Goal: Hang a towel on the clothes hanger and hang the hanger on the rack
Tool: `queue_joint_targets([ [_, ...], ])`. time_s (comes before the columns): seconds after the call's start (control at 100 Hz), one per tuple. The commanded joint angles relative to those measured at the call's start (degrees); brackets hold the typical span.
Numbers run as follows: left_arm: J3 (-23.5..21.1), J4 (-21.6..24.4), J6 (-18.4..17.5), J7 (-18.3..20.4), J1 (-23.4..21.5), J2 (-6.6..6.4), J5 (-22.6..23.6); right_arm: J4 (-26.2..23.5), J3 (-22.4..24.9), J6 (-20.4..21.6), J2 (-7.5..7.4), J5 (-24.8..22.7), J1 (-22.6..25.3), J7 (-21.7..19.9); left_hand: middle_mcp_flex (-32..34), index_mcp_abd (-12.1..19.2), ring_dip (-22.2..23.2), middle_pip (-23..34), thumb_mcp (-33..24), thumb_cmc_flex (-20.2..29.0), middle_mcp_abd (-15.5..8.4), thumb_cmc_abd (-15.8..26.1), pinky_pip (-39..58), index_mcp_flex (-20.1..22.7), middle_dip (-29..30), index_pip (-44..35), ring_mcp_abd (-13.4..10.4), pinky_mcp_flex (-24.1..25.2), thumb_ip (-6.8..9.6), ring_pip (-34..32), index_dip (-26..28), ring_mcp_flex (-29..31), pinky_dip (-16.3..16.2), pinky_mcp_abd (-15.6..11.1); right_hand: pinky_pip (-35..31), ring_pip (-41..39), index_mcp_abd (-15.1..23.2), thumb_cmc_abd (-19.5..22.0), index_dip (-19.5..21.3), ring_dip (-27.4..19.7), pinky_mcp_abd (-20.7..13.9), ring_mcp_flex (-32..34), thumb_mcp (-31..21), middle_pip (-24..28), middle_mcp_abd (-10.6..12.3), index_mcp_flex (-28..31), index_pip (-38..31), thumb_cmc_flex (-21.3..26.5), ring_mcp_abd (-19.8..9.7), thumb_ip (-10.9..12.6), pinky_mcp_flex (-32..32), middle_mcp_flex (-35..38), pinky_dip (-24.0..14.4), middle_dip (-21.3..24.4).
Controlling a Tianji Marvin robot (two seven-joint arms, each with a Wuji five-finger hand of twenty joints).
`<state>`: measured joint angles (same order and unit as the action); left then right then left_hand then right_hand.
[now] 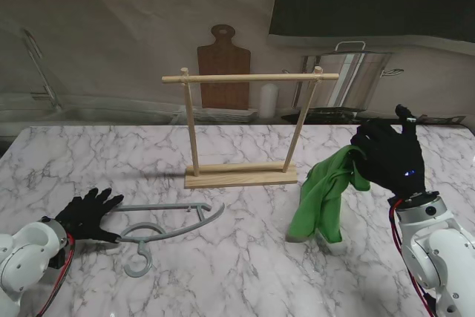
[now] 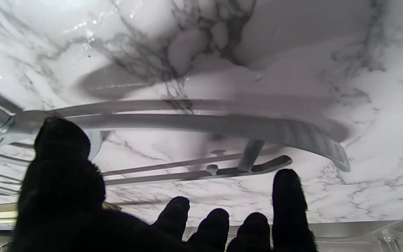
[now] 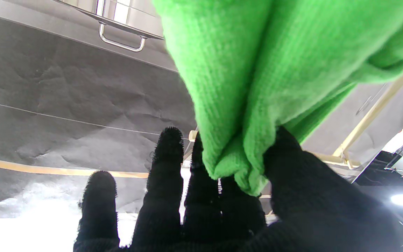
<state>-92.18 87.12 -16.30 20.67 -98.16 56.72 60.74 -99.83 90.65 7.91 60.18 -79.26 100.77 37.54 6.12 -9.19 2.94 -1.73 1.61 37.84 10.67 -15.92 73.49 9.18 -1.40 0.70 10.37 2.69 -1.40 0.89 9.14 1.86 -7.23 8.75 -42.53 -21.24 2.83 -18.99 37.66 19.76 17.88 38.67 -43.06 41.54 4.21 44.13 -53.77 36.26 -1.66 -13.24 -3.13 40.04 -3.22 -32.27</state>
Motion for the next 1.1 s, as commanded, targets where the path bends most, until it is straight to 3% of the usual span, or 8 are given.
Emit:
queue_joint_targets([
  [0.0,0.74,-1.01,0.21,0.83,0.53,0.03,0.10,0.30,-0.12,-0.37,0.13,0.03,-0.01,-0.06,-1.90,-1.44,-1.03,-0.52,-0.31,0.56,1.18,-2.47,-74.17,-1.57,0.72,0.71,0.15,0.14,0.59,0.67,-1.10,-1.74,1.02,0.07,0.48,0.08,5.31,4.82,1.41,0.36,0.97,-0.17,-0.65,0.54,-0.61,1.41,-4.21,1.95,-0.19,-0.43,1.32,-0.50,-0.07,-0.01],
  [0.16,2.22,-2.11,0.02,0.92,1.59,-0.09,-0.01,0.51,-0.34,-0.55,0.13,0.11,-0.20,-0.28,-1.93,-4.90,1.69,-0.52,-0.40,1.12,1.66,-3.00,-71.98,-1.45,0.72,1.22,-0.93,0.22,0.82,-0.03,-3.10,-1.38,-2.68,-1.53,0.61,0.12,5.21,4.96,1.63,0.36,1.06,-0.26,-0.41,0.58,-0.65,1.30,-4.23,2.06,-0.19,-0.39,1.39,-0.61,0.03,-0.04],
  [0.53,4.65,-4.33,-0.46,3.44,3.63,-0.58,-0.81,0.75,-0.68,-0.55,0.20,0.46,-0.48,-0.04,-1.60,-6.55,5.28,-0.43,-0.83,3.15,0.20,-5.14,-67.88,-1.25,0.68,0.47,-2.57,-4.70,1.21,-4.26,-2.63,3.59,-8.50,-5.17,0.80,0.07,5.27,5.08,1.77,0.39,1.09,-0.45,-0.07,0.70,-0.76,1.25,-4.15,2.14,-0.06,-0.31,1.58,-0.89,0.20,-0.05],
  [0.78,6.47,-6.13,1.03,5.76,5.37,-0.88,-1.60,0.65,-0.52,-0.49,0.26,0.64,-0.21,0.10,6.67,-4.62,6.66,1.70,-1.52,17.36,-2.10,-3.43,-65.22,0.44,-2.27,-1.02,-4.23,-11.00,3.67,-8.00,3.00,9.92,-11.39,-5.63,0.85,0.04,5.47,5.13,1.70,0.39,1.08,-0.43,0.07,0.71,-0.77,1.26,-4.07,2.10,-0.12,-0.28,1.61,-0.95,0.28,0.01],
  [0.96,7.33,-6.40,2.03,6.13,5.79,-0.92,-1.21,0.65,-0.49,-0.39,0.34,0.91,-0.13,0.27,12.44,-0.98,7.48,4.41,-2.26,35.05,-5.38,4.69,-53.62,3.95,-4.29,-2.21,-5.33,-11.54,3.98,-9.78,5.78,14.76,-12.31,-6.21,0.86,0.07,5.46,5.19,1.68,0.38,1.02,-0.46,0.16,0.71,-0.73,1.20,-4.03,2.07,-0.11,-0.27,1.66,-0.97,0.32,0.03],
  [1.04,7.42,-6.18,2.30,6.29,5.74,-0.93,-0.66,0.60,-0.42,-0.32,0.36,1.01,-0.06,0.30,15.47,1.30,7.66,5.63,-12.14,36.04,-6.94,5.69,-47.30,6.50,-4.95,-3.38,-5.80,-11.49,5.02,-10.82,6.38,17.12,-12.66,-6.61,0.88,0.08,5.56,5.18,1.67,0.38,1.07,-0.48,0.20,0.75,-0.69,1.18,-4.02,2.05,-0.22,-0.27,1.68,-0.94,0.34,0.01],
  [1.06,7.44,-6.15,2.39,6.37,5.73,-0.93,-0.70,0.59,-0.41,-0.31,0.36,1.00,-0.04,0.33,16.25,1.81,7.59,5.86,-15.49,36.11,-7.21,5.76,-44.13,7.11,-5.19,-3.73,-5.89,-10.87,3.30,-11.10,6.60,17.74,-12.55,-6.61,0.88,0.06,5.57,5.19,1.67,0.38,1.08,-0.44,0.19,0.78,-0.66,1.19,-4.03,2.07,-0.15,-0.27,1.68,-0.88,0.35,0.00],
  [1.09,7.49,-6.14,2.46,6.39,5.73,-0.92,-0.74,0.58,-0.39,-0.28,0.37,1.01,-0.02,0.39,17.26,2.30,7.62,6.21,-18.80,36.13,-7.52,6.08,-42.20,8.11,-5.41,-4.25,-6.03,-10.96,2.77,-11.48,6.85,18.56,-12.50,-6.63,0.88,0.05,5.57,5.19,1.67,0.39,1.08,-0.43,0.22,0.75,-0.68,1.18,-4.02,2.04,-0.15,-0.27,1.68,-0.93,0.35,0.02],
])
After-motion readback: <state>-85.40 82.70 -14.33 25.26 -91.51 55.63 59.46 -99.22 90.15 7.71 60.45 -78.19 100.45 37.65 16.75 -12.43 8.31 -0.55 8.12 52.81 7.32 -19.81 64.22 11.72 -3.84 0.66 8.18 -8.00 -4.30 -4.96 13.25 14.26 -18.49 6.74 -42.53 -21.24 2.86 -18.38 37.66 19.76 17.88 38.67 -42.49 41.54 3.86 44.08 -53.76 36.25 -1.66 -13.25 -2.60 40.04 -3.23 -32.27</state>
